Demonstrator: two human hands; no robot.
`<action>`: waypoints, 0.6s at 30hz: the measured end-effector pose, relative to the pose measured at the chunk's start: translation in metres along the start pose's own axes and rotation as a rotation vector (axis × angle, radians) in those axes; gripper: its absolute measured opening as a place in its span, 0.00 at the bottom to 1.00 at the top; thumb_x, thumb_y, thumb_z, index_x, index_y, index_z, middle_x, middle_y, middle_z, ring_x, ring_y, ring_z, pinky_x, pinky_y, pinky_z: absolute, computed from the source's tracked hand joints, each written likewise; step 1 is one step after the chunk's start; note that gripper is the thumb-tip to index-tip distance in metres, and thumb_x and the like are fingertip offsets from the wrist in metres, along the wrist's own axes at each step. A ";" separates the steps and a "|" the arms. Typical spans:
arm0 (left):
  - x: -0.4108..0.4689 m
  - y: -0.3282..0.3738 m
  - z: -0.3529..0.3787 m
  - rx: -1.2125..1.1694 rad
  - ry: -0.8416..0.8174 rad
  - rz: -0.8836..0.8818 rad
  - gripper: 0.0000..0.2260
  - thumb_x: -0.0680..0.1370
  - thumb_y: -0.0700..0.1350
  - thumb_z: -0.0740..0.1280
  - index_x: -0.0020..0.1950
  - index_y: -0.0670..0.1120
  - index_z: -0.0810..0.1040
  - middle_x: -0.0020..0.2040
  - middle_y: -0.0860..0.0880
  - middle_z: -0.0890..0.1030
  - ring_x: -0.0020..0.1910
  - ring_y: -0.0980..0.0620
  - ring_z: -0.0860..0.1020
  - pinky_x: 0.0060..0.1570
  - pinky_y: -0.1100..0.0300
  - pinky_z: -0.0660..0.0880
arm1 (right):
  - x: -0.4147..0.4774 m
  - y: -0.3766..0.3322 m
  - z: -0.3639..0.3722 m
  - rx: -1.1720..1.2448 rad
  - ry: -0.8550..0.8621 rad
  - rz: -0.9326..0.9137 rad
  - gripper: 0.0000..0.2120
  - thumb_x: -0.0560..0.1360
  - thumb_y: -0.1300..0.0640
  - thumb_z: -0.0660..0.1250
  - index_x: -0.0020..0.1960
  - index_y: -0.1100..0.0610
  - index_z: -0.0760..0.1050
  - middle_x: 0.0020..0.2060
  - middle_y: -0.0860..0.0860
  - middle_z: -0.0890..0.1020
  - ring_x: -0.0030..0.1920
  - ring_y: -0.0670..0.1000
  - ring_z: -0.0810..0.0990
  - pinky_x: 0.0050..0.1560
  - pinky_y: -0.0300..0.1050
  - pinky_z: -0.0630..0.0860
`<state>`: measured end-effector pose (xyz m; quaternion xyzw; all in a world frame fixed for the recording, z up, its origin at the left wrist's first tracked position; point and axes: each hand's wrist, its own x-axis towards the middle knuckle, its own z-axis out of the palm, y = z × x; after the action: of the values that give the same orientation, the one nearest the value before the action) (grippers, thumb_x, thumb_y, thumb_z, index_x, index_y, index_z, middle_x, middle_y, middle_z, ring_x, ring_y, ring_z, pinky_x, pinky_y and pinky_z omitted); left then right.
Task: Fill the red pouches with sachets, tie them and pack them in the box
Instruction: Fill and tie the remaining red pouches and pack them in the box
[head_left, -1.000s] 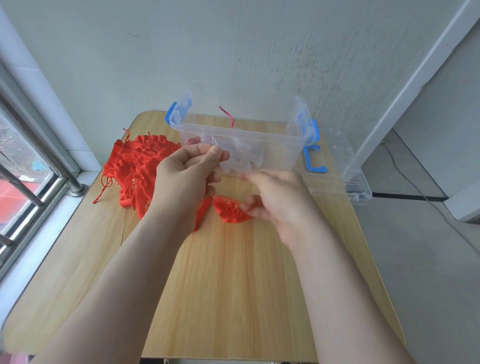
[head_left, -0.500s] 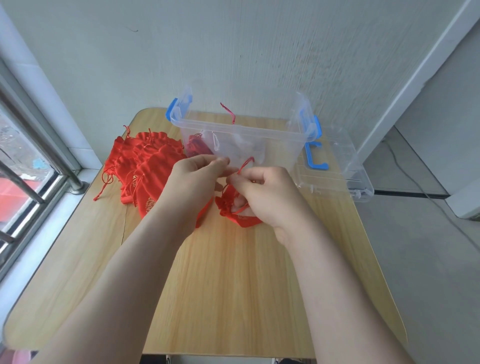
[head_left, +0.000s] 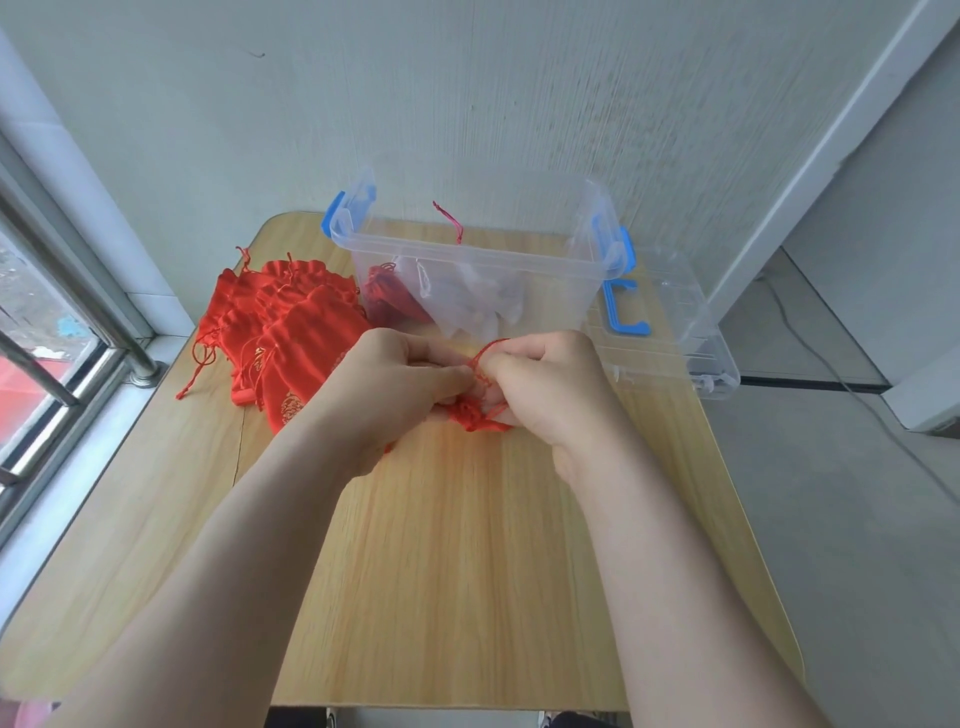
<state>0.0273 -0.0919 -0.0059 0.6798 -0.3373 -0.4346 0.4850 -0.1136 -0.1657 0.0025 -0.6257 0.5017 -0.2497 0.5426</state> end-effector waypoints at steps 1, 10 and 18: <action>0.001 0.000 0.000 0.026 0.016 -0.010 0.04 0.80 0.36 0.74 0.53 0.39 0.87 0.45 0.43 0.89 0.41 0.53 0.85 0.39 0.63 0.81 | 0.001 -0.001 -0.001 0.000 -0.006 0.006 0.08 0.74 0.63 0.67 0.40 0.64 0.84 0.33 0.58 0.85 0.36 0.57 0.86 0.42 0.57 0.88; 0.000 0.003 0.000 0.106 -0.023 -0.075 0.05 0.81 0.42 0.73 0.49 0.42 0.88 0.43 0.47 0.89 0.40 0.52 0.80 0.50 0.51 0.84 | 0.000 -0.006 -0.011 0.016 0.029 0.025 0.13 0.78 0.63 0.63 0.50 0.54 0.87 0.37 0.47 0.88 0.42 0.48 0.87 0.49 0.50 0.84; -0.004 0.009 -0.002 0.211 -0.121 -0.056 0.10 0.74 0.51 0.76 0.43 0.45 0.89 0.42 0.46 0.87 0.40 0.51 0.78 0.47 0.51 0.74 | -0.003 -0.010 -0.016 0.079 -0.096 -0.033 0.10 0.80 0.61 0.69 0.56 0.50 0.87 0.45 0.44 0.90 0.47 0.44 0.85 0.54 0.44 0.78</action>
<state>0.0269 -0.0902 0.0044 0.7087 -0.3905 -0.4504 0.3774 -0.1246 -0.1706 0.0165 -0.6232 0.4545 -0.2477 0.5863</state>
